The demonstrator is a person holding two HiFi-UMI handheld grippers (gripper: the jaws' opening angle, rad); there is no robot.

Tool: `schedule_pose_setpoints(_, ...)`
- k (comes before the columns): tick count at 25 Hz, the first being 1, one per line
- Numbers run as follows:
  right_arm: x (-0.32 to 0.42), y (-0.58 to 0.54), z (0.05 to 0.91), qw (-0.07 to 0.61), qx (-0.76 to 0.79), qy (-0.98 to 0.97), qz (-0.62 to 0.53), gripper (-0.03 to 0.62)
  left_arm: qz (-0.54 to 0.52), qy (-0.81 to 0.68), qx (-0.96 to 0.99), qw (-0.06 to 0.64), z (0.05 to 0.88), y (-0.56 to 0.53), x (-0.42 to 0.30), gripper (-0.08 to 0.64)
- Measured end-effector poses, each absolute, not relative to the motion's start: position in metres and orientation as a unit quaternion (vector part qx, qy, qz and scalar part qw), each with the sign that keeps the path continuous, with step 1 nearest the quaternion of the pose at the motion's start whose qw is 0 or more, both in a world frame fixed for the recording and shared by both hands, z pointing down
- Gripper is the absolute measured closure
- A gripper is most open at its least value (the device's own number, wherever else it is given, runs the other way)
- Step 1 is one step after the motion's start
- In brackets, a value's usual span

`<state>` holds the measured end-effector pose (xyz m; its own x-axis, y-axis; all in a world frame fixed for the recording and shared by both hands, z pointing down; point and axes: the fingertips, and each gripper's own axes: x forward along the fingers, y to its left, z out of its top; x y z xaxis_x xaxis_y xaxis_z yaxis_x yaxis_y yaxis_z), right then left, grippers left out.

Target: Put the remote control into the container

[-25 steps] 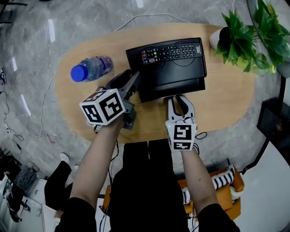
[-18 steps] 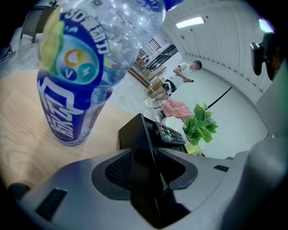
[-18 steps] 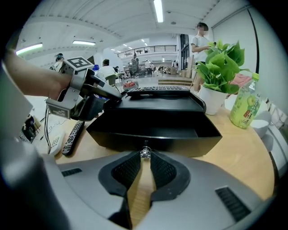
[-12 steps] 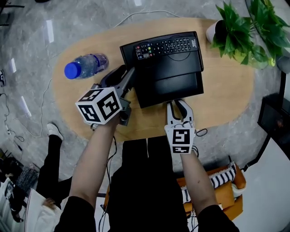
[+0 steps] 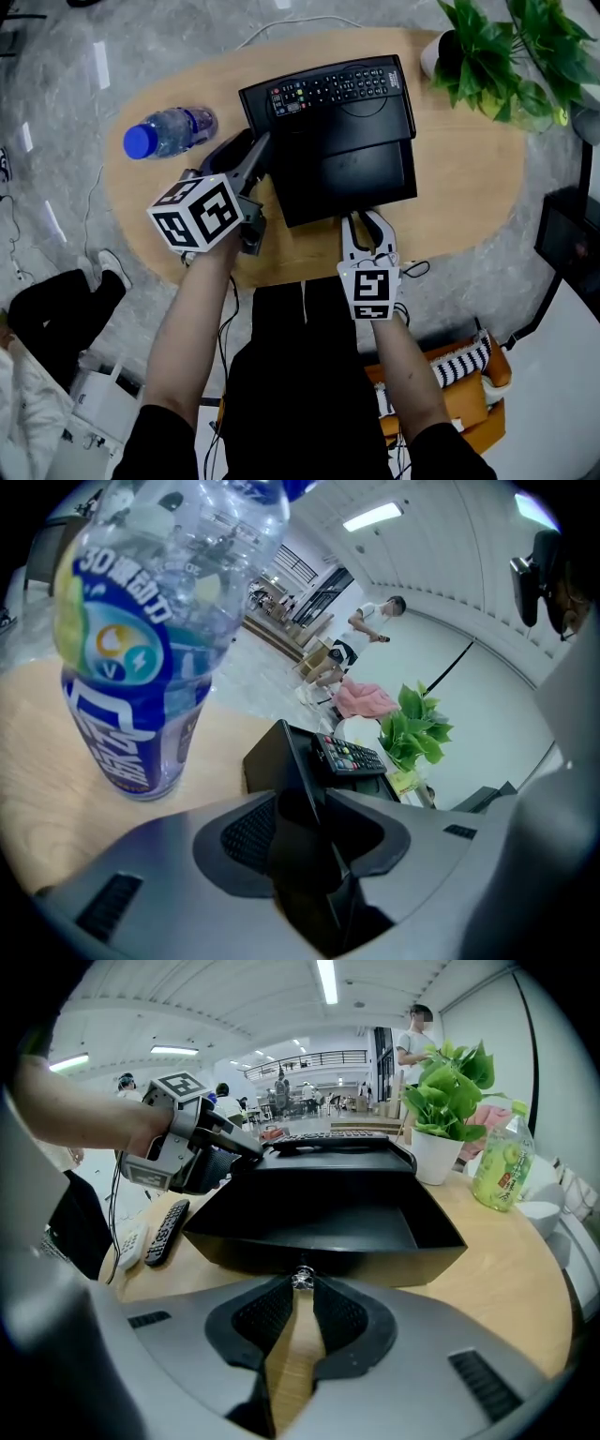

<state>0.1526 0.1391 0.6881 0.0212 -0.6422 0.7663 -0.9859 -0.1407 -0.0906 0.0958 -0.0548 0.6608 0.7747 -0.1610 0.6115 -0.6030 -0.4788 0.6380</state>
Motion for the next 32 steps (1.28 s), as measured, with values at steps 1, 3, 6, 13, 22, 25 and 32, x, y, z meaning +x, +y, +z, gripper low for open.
schedule_pose_setpoints(1, 0.152, 0.14, 0.688, 0.247, 0.67, -0.607, 0.348, 0.517, 0.241, -0.232, 0.824, 0.457, 0.661, -0.055, 0.096, 0.388)
schedule_pose_setpoints(3, 0.15, 0.142, 0.689, 0.249, 0.668, -0.609, 0.348, 0.517, 0.239, -0.231, 0.824, 0.459, 0.661, -0.055, 0.095, 0.388)
schedule_pose_setpoints(6, 0.148, 0.146, 0.691, 0.251, 0.665, -0.612, 0.348, 0.516, 0.239, -0.23, 0.825, 0.457, 0.661, -0.054, 0.095, 0.388)
schedule_pose_setpoints(13, 0.15, 0.155, 0.694, 0.254, 0.665, -0.61, 0.347, 0.515, 0.236, -0.226, 0.827, 0.456, 0.66, -0.054, 0.096, 0.388)
schedule_pose_setpoints(22, 0.146, 0.156, 0.696, 0.253, 0.664, -0.611, 0.349, 0.514, 0.231, -0.226, 0.826, 0.462, 0.661, -0.053, 0.096, 0.387)
schedule_pose_setpoints(25, 0.145, 0.158, 0.691, 0.246, 0.666, -0.613, 0.348, 0.507, 0.227, -0.223, 0.83, 0.458, 0.661, -0.053, 0.096, 0.387)
schedule_pose_setpoints(32, 0.158, 0.169, 0.665, 0.223, 0.692, -0.595, 0.343, 0.505, 0.217, -0.21, 0.848, 0.435, 0.642, -0.039, 0.097, 0.386)
